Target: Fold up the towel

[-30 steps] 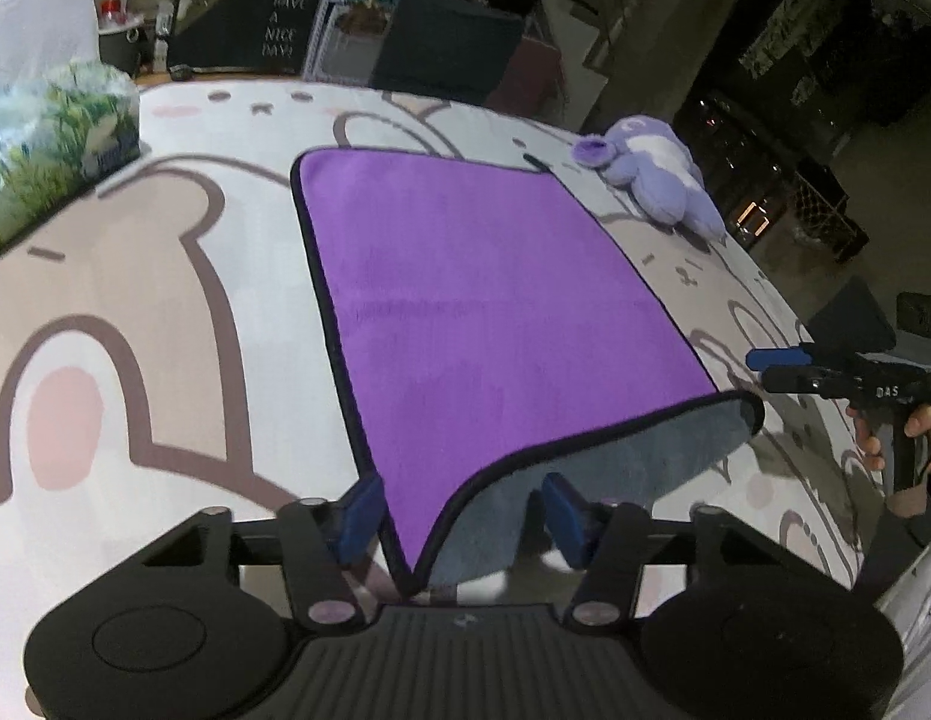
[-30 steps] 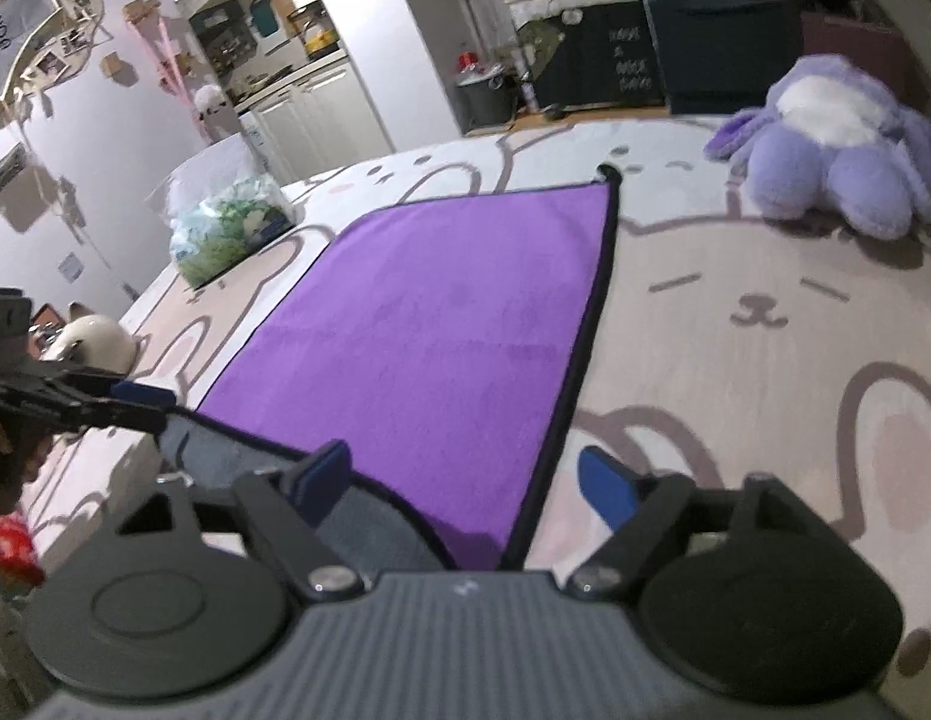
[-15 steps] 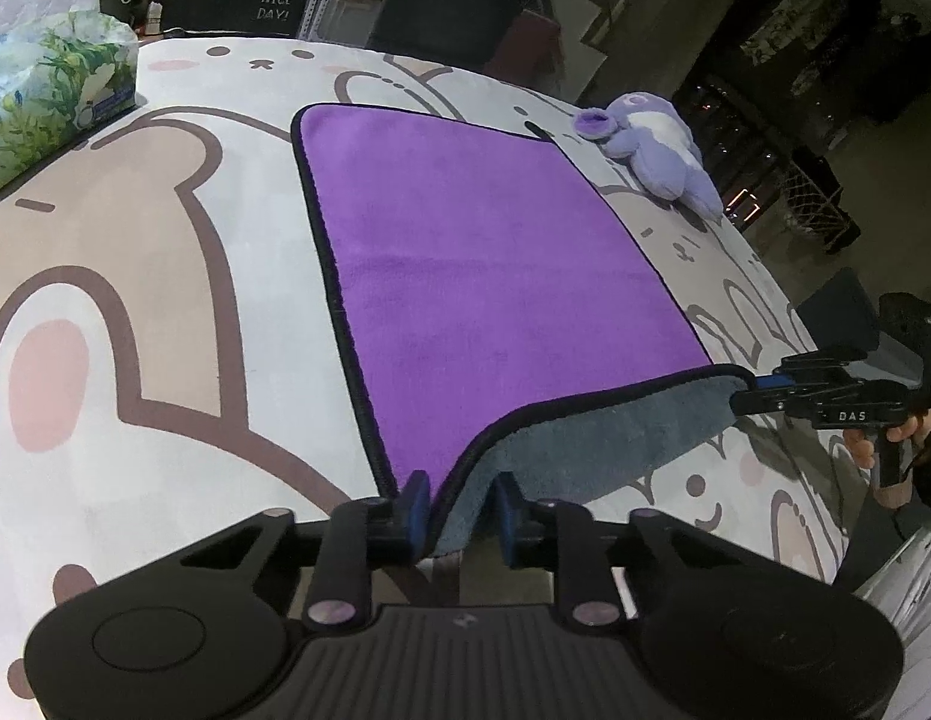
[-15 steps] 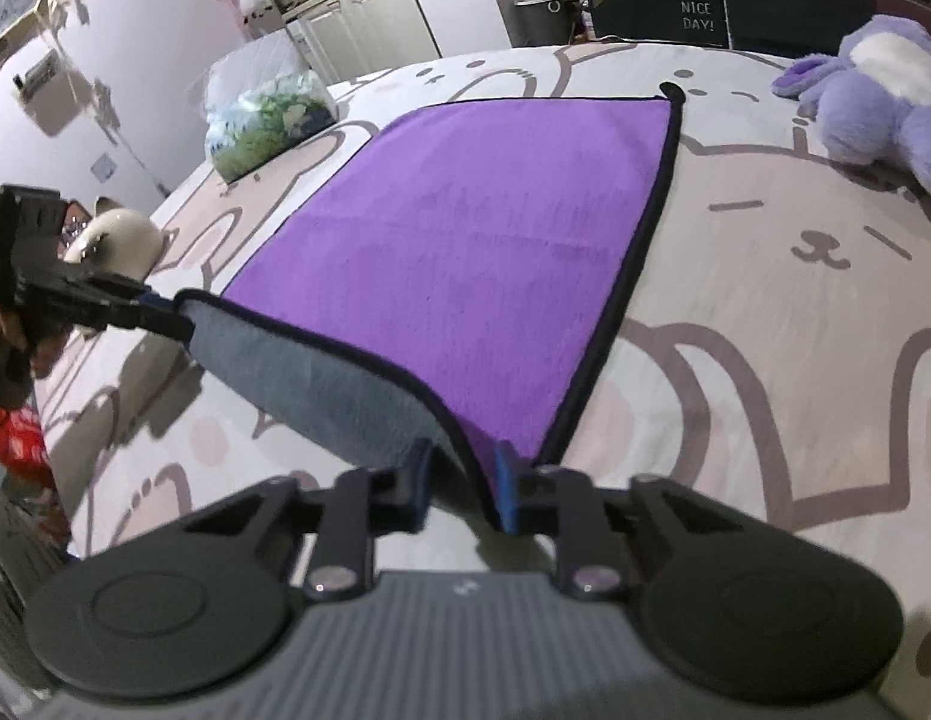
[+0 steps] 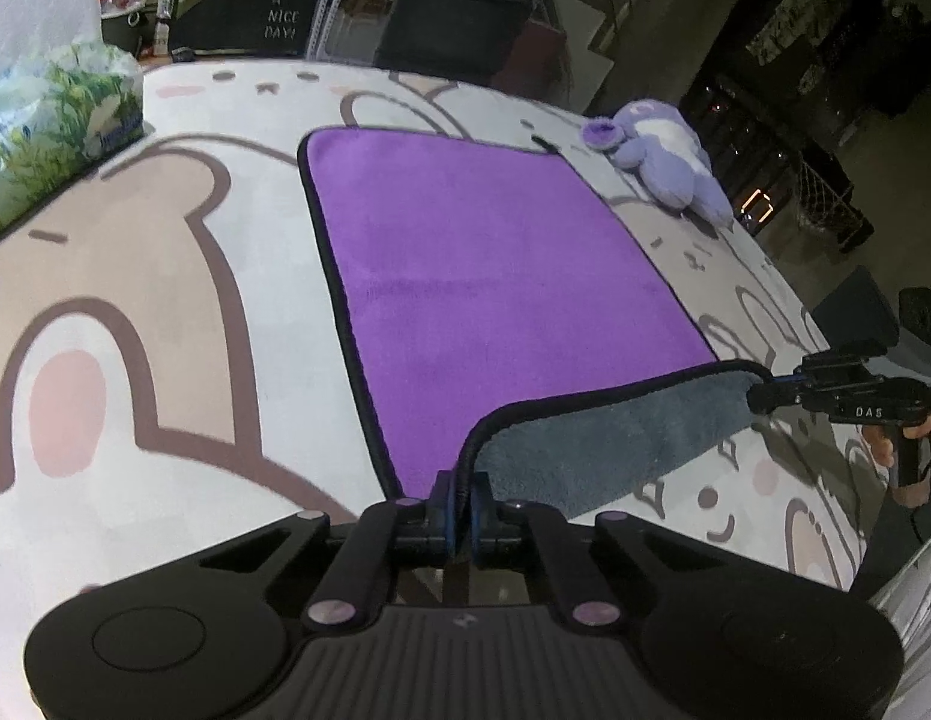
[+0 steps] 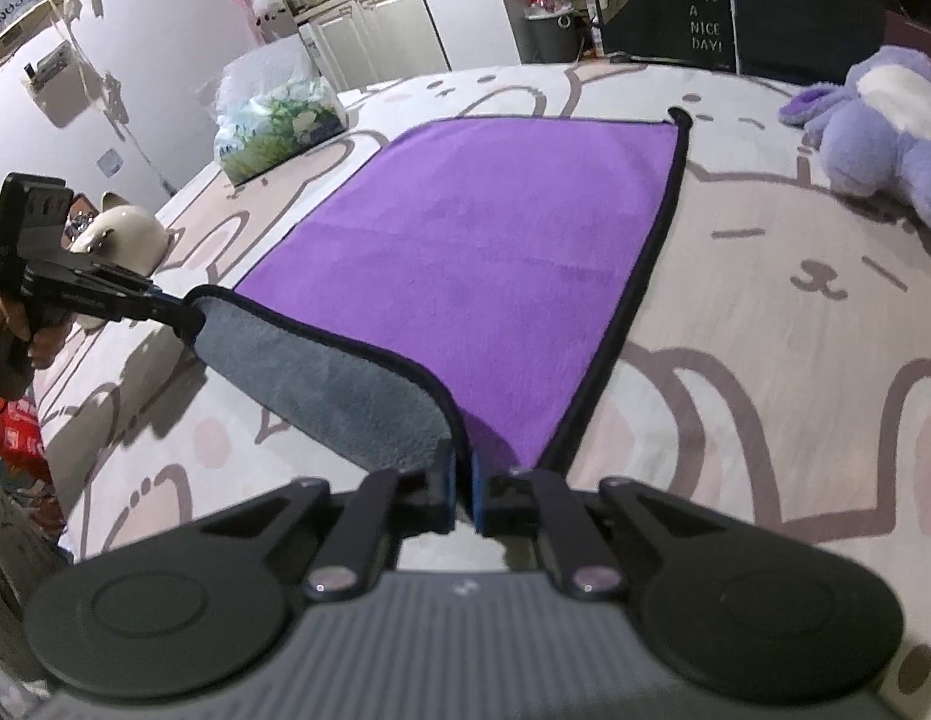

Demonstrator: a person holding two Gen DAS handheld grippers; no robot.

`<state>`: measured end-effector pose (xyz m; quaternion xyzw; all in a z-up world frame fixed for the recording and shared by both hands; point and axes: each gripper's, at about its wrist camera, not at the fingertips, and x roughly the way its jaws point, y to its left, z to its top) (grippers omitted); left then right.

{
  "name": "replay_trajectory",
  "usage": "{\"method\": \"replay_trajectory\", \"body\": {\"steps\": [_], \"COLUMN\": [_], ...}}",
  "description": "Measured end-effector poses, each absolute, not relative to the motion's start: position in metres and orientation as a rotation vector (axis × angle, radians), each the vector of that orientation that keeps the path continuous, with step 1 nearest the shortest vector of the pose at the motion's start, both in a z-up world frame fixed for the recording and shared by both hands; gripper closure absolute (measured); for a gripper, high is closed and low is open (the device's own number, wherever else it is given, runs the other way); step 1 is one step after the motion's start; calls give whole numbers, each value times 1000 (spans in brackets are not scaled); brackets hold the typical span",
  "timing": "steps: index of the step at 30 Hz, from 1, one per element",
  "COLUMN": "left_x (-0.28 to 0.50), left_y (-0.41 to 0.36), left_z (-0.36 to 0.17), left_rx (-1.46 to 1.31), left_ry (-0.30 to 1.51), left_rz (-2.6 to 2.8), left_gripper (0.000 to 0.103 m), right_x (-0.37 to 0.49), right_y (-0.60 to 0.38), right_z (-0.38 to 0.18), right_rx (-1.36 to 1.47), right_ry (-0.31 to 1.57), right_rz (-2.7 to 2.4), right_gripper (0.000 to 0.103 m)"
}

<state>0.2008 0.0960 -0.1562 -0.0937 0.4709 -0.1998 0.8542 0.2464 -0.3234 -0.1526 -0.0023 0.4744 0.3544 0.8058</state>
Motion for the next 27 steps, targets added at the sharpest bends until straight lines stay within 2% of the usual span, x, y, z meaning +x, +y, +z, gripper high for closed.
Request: {"method": "replay_trajectory", "body": {"steps": [16, 27], "left_x": [238, 291], "left_y": [93, 101], "left_z": [-129, -118], "left_rx": [-157, -141], "left_ry": [869, 816], "left_rz": [-373, -355], "left_gripper": [99, 99], "right_x": [269, 330], "right_y": [-317, -307], "right_z": [-123, -112], "right_rx": [15, -28], "right_ry": [876, 817], "right_rz": [695, 686], "right_gripper": [97, 97]}}
